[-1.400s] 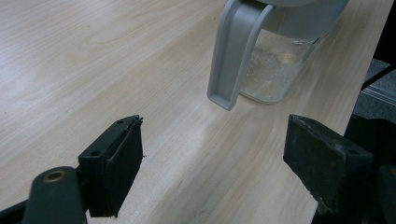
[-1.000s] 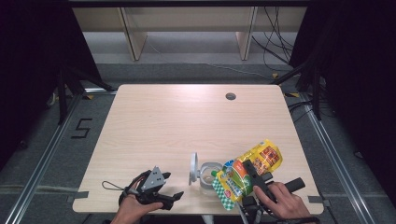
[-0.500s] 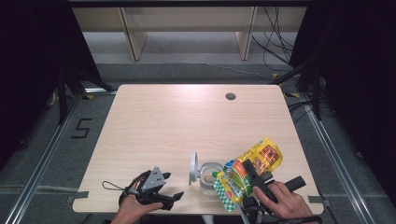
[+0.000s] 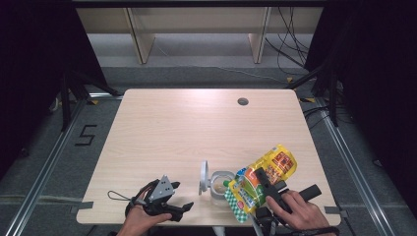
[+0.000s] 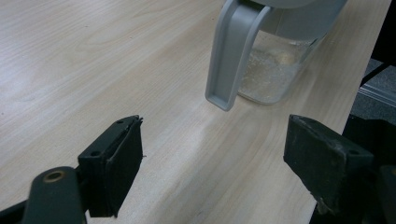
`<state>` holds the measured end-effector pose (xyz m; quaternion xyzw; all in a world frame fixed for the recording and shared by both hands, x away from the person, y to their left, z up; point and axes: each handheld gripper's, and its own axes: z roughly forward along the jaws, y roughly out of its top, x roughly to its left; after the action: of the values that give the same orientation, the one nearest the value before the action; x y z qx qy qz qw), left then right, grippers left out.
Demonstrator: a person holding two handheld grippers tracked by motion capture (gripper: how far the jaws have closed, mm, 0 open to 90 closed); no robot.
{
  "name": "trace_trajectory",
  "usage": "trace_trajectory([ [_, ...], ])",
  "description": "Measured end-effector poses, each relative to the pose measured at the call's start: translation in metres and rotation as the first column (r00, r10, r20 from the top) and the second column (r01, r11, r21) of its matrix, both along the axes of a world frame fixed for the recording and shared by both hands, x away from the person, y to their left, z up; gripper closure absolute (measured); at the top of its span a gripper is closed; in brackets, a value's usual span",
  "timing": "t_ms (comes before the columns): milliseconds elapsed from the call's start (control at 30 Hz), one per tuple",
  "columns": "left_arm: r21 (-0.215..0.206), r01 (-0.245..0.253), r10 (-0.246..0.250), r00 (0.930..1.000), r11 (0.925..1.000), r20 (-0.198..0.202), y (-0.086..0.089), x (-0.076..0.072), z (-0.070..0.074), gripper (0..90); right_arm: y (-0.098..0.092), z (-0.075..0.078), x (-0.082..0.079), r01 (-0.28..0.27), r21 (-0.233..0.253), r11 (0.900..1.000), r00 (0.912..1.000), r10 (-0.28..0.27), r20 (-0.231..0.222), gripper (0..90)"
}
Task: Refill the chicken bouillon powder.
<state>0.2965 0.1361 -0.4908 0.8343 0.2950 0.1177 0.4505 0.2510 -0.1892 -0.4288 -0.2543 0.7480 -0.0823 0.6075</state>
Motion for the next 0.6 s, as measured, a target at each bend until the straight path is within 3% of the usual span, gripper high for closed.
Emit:
trace_trajectory([
  [67,0.002,0.003,-0.003,1.0000,1.0000,0.005,0.0002,0.0005,-0.0003,18.9,0.0001,0.0033,0.0015,-0.022,-0.053,0.998,0.9996,0.023,0.016,59.7],
  [133,0.004,0.003,-0.003,1.0000,1.0000,0.001,0.0000,0.0004,0.0000,19.0,-0.0002,0.0036,-0.0003,-0.007,-0.043,0.999,0.9998,0.008,0.017,59.8],
  [167,0.001,0.001,-0.001,1.0000,1.0000,-0.001,-0.0002,0.0001,-0.0001,19.0,-0.0001,0.0062,0.0010,-0.034,-0.070,0.997,0.9989,0.036,0.028,59.7],
  [500,-0.002,0.000,0.000,1.0000,1.0000,0.003,-0.0001,0.0001,0.0003,19.0,-0.0021,0.0047,0.0020,-0.025,-0.070,0.997,0.9991,0.027,0.033,59.8],
  [567,0.002,0.003,-0.003,1.0000,1.0000,0.005,0.0001,0.0002,0.0005,19.0,-0.0032,0.0038,0.0014,-0.009,-0.047,0.999,0.9996,0.011,0.026,59.8],
  [600,0.000,0.001,-0.001,1.0000,1.0000,0.008,-0.0001,0.0001,0.0003,19.0,-0.0033,0.0054,0.0031,-0.030,-0.073,0.997,0.9990,0.032,0.031,59.8],
])
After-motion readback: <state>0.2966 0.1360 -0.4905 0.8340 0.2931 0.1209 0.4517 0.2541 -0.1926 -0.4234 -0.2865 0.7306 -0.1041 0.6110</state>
